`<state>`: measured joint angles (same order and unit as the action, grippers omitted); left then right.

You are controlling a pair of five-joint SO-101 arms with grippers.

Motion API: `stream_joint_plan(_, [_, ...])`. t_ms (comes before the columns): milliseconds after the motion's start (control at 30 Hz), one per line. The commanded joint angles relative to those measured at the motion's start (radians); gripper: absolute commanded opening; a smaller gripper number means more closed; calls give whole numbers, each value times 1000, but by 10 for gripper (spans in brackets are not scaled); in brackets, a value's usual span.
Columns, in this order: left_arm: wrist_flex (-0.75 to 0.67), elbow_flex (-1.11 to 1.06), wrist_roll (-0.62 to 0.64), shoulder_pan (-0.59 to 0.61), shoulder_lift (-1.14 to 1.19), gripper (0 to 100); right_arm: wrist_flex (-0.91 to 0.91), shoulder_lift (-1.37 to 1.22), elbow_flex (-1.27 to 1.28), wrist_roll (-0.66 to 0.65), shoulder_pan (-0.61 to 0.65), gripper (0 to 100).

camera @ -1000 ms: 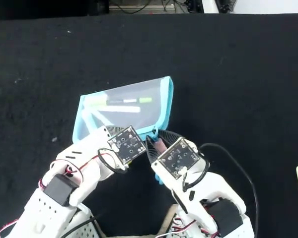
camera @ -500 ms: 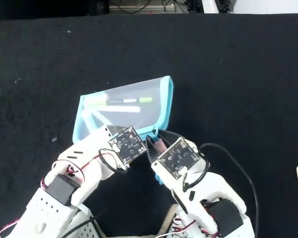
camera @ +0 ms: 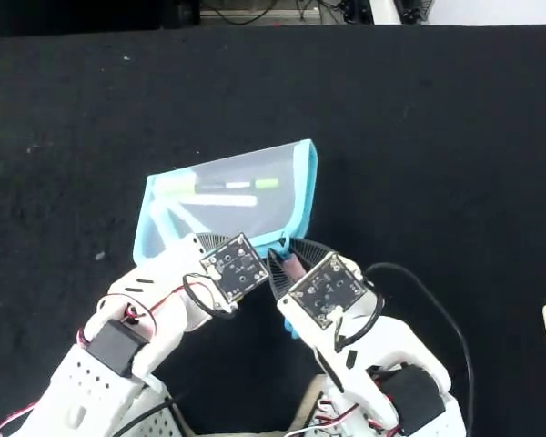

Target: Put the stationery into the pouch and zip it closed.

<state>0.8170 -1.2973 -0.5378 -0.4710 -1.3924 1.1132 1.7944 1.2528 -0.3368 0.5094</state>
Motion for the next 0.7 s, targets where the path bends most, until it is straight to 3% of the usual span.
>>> stream_joint_plan(0, [-20, 13, 9, -31, 8, 207, -2, 18, -13, 3, -8, 11])
stream_joint_plan(267, [-155, -54, 8, -4, 8, 206, -2, 18, -12, 3, -8, 11])
stream_joint_plan(667, [-224, -74, 3, -4, 9, 206, 0, 18, -13, 3, -8, 11])
